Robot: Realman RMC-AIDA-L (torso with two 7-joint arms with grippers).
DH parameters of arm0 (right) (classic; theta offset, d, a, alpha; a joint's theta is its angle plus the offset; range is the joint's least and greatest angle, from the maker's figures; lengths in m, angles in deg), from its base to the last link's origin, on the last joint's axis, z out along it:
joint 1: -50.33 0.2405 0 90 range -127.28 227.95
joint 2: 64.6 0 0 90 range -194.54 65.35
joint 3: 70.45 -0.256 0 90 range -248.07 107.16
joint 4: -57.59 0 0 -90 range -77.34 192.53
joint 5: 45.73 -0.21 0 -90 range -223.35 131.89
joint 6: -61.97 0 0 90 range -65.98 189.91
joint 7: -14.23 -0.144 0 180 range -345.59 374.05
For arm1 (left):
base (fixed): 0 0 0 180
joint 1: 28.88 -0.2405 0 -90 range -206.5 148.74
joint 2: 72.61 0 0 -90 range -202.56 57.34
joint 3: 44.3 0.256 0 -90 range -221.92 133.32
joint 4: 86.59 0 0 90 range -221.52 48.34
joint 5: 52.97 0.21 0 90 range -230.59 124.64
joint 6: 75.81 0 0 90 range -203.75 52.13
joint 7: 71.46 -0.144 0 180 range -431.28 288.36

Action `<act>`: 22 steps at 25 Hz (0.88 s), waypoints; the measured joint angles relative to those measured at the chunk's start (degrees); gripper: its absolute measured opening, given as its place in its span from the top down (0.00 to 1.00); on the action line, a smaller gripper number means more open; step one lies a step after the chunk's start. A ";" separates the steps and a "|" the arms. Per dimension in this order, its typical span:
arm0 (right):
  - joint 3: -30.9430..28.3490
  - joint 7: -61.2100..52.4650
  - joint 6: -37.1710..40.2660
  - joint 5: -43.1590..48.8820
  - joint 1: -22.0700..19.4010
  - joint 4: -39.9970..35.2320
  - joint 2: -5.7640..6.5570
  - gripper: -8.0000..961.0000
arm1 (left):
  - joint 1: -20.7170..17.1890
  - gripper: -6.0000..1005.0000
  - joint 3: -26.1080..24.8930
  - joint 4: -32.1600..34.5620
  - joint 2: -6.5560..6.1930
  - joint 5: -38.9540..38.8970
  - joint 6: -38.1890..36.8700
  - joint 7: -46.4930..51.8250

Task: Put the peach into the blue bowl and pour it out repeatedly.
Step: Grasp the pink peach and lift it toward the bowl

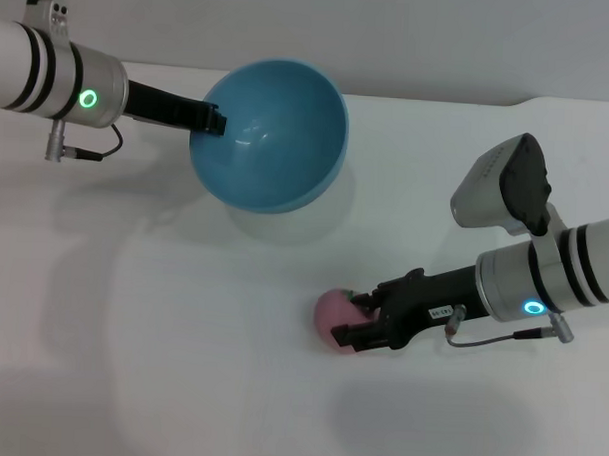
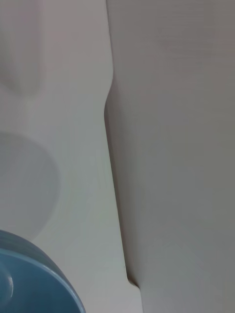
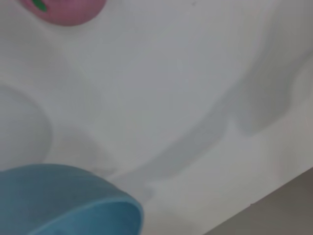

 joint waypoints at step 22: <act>-11.17 0.92 8.85 -9.92 -15.90 -10.94 2.16 0.87 | -0.73 0.99 0.53 1.13 0.00 0.90 -0.32 -0.64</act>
